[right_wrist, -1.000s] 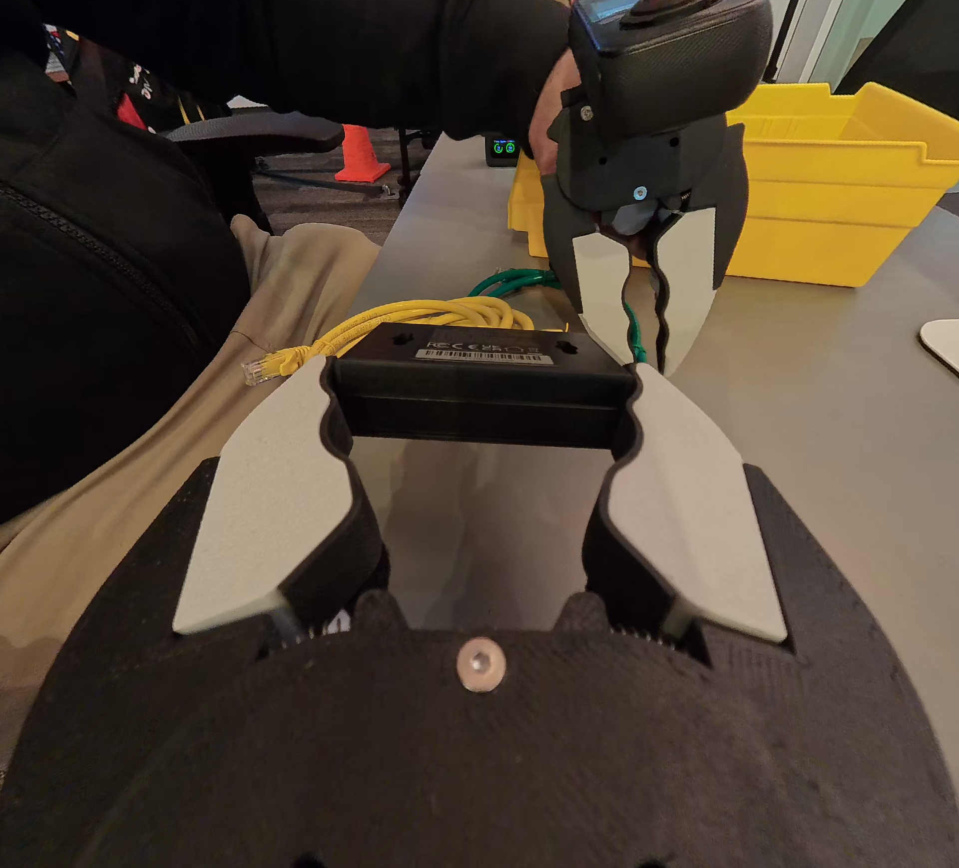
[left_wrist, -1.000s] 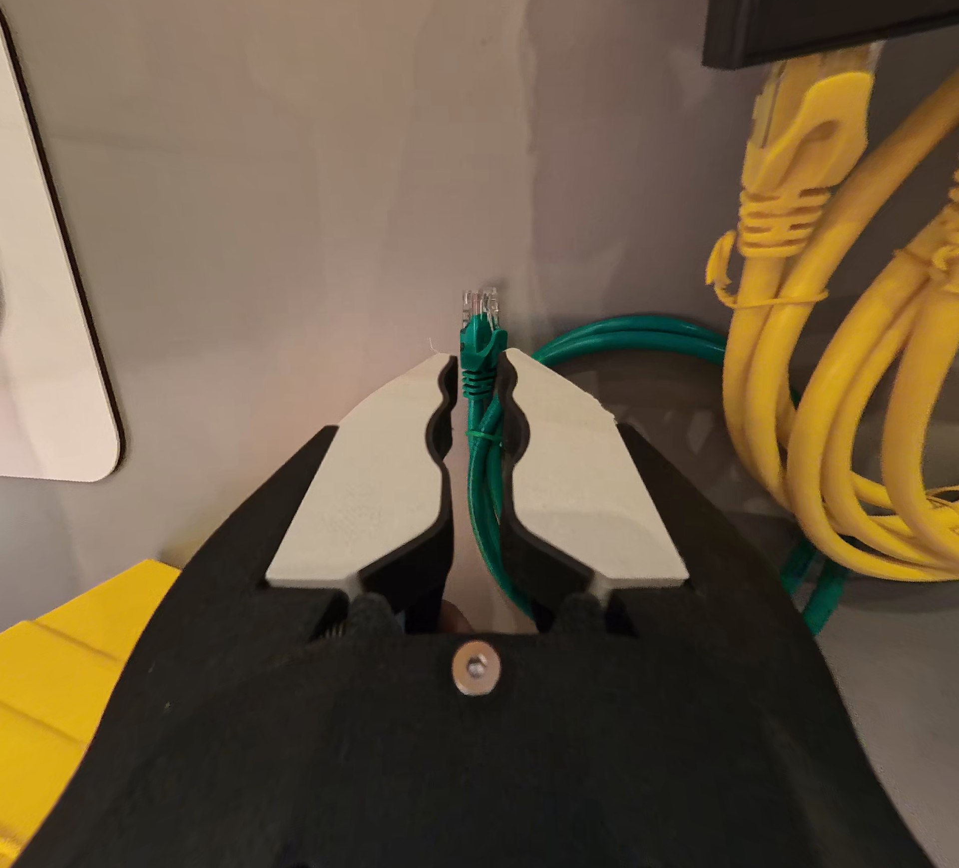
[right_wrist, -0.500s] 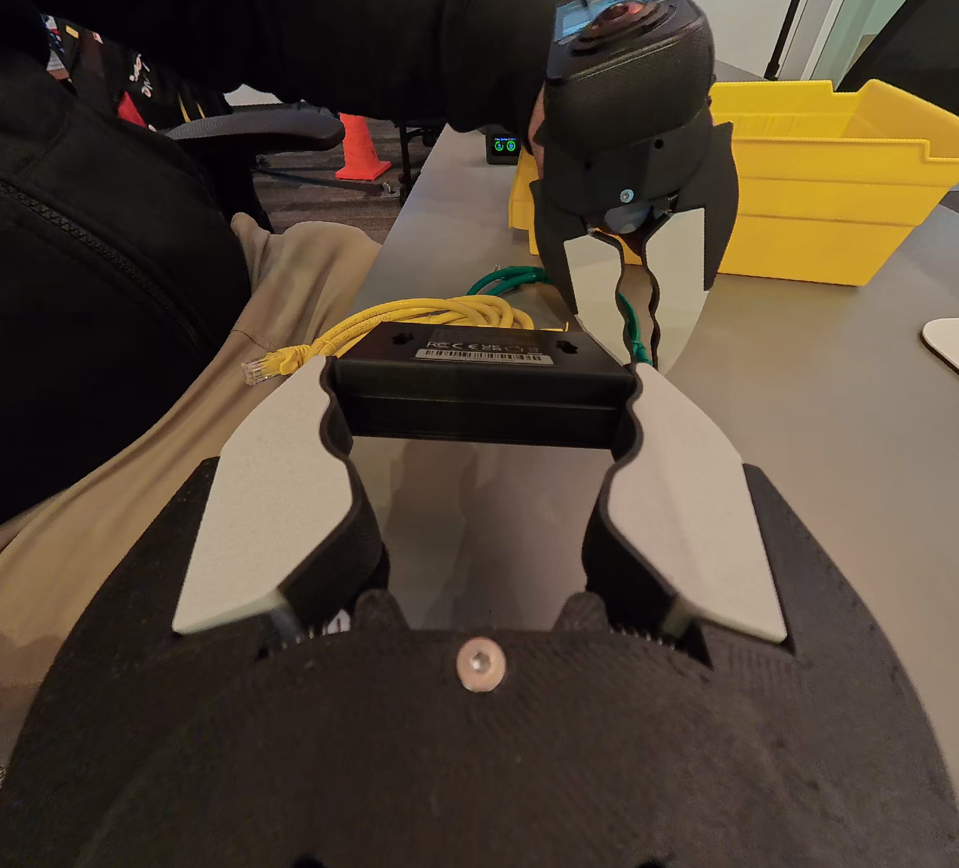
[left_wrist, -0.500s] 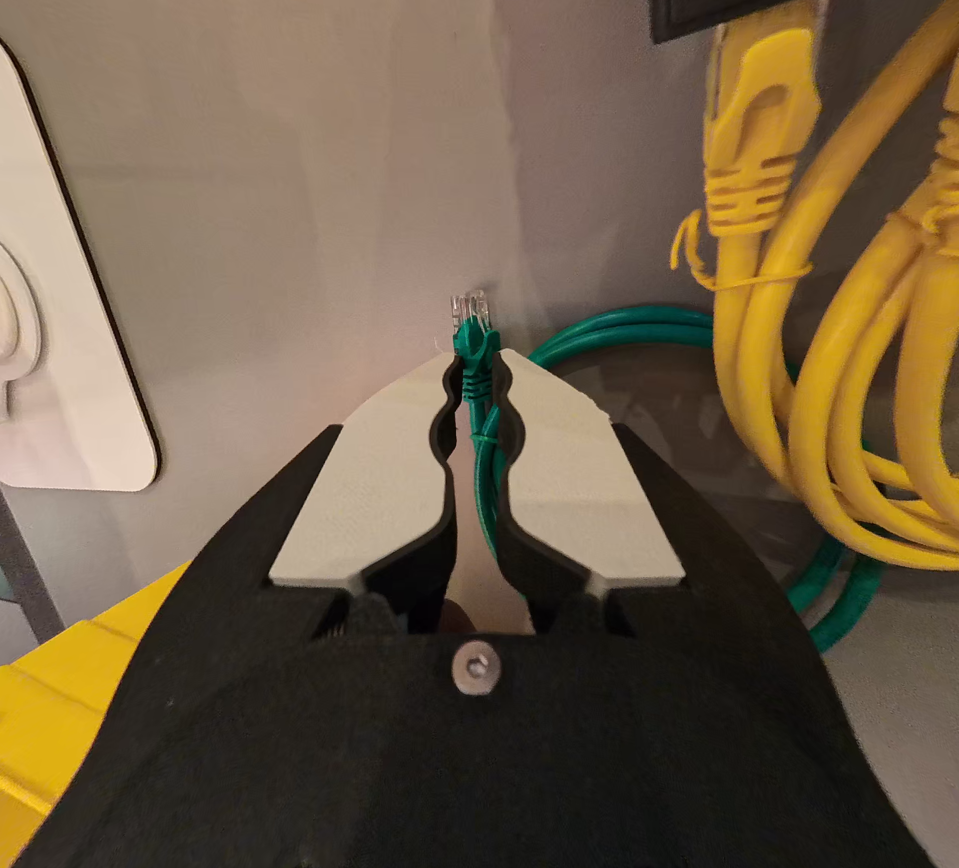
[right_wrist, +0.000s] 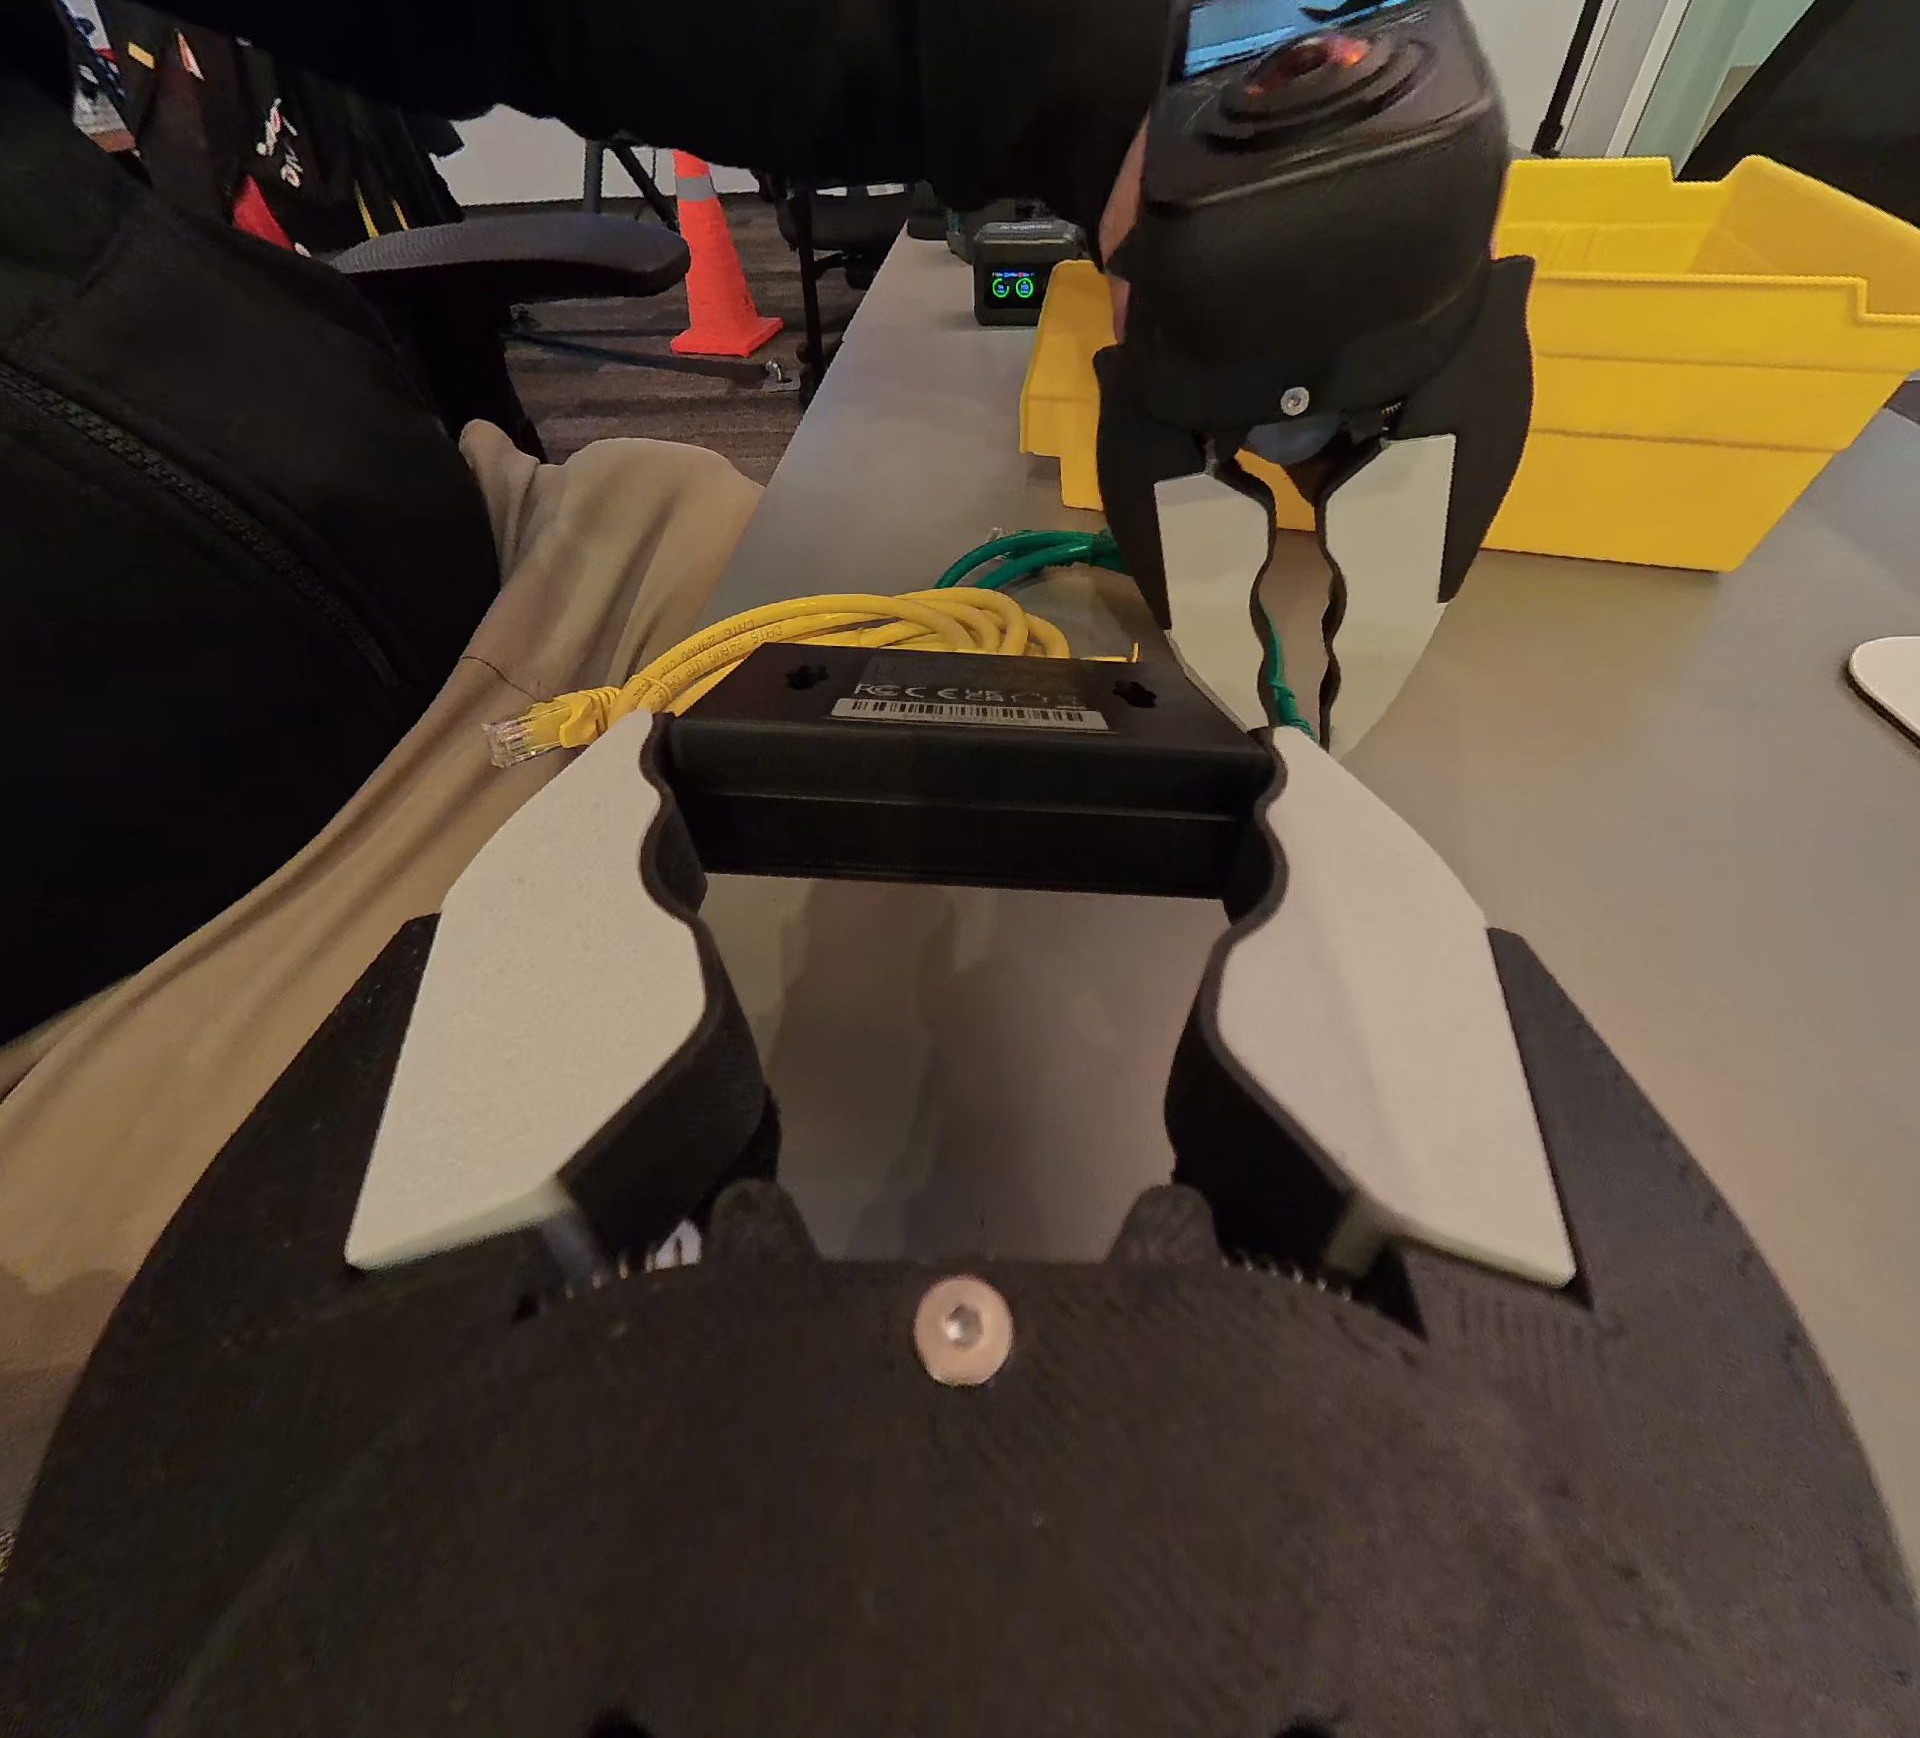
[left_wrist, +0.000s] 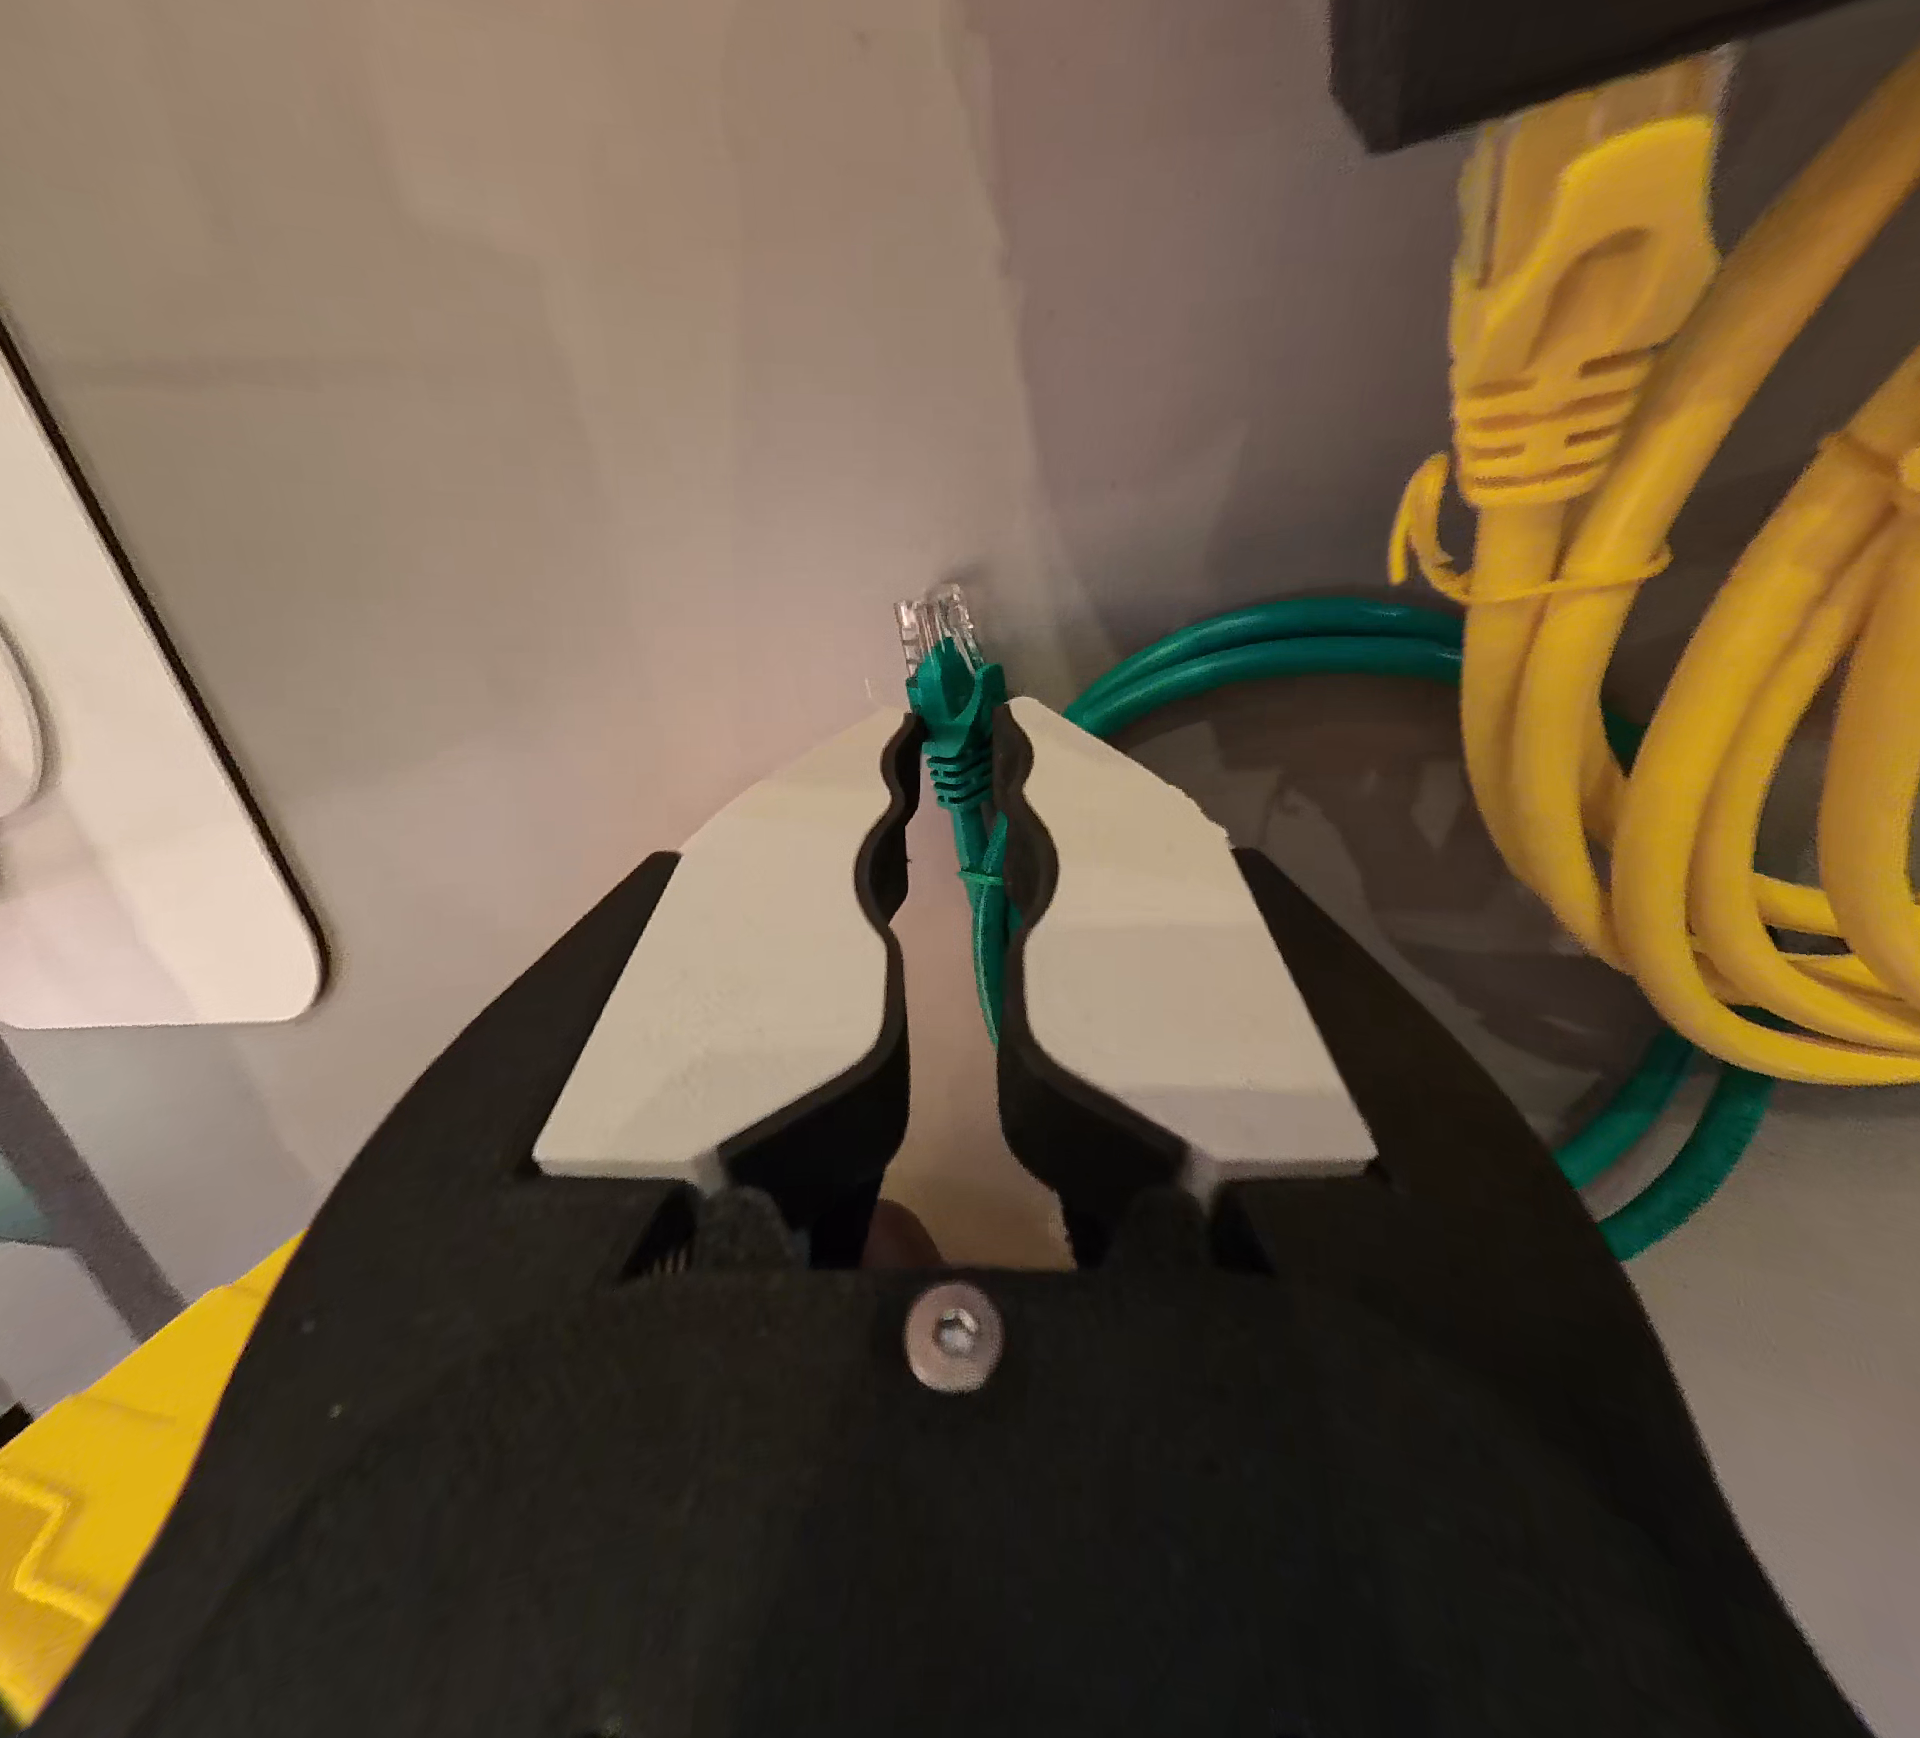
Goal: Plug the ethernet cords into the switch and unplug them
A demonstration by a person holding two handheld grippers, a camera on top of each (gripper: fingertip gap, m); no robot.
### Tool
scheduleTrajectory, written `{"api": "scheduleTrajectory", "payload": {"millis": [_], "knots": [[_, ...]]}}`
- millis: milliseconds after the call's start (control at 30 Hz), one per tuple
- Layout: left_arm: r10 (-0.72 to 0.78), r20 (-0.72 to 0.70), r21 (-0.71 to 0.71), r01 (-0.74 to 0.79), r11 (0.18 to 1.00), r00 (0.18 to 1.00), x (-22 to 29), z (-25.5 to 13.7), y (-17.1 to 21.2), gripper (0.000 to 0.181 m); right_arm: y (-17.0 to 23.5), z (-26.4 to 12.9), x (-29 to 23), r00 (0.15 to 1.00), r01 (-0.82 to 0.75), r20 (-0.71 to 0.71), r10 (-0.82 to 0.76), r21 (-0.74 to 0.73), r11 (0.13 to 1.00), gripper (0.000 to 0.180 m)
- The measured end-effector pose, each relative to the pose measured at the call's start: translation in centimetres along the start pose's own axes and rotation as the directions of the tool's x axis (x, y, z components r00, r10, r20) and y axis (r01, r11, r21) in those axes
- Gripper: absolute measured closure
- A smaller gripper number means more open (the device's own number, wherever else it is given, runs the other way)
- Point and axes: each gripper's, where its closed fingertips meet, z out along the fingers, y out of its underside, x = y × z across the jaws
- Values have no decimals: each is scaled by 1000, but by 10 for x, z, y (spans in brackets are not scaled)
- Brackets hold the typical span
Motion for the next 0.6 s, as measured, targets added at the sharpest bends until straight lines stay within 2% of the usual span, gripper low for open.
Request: {"api": "scheduleTrajectory", "payload": {"millis": [133,333,600], "knots": [[19,-2,-30,-19,999,1000,0,1,0,167,0,0,0,1000,-1,1,1,0,1000,80],[-51,-34,-18,51,999,998,-1,6,5,167,0,0,0,1000,-3,1,3,1,1000,80],[-244,-111,8,246,969,963,0,5,7,168,0,-1,1,1000,-5,1,5,2,1000,80]]}}
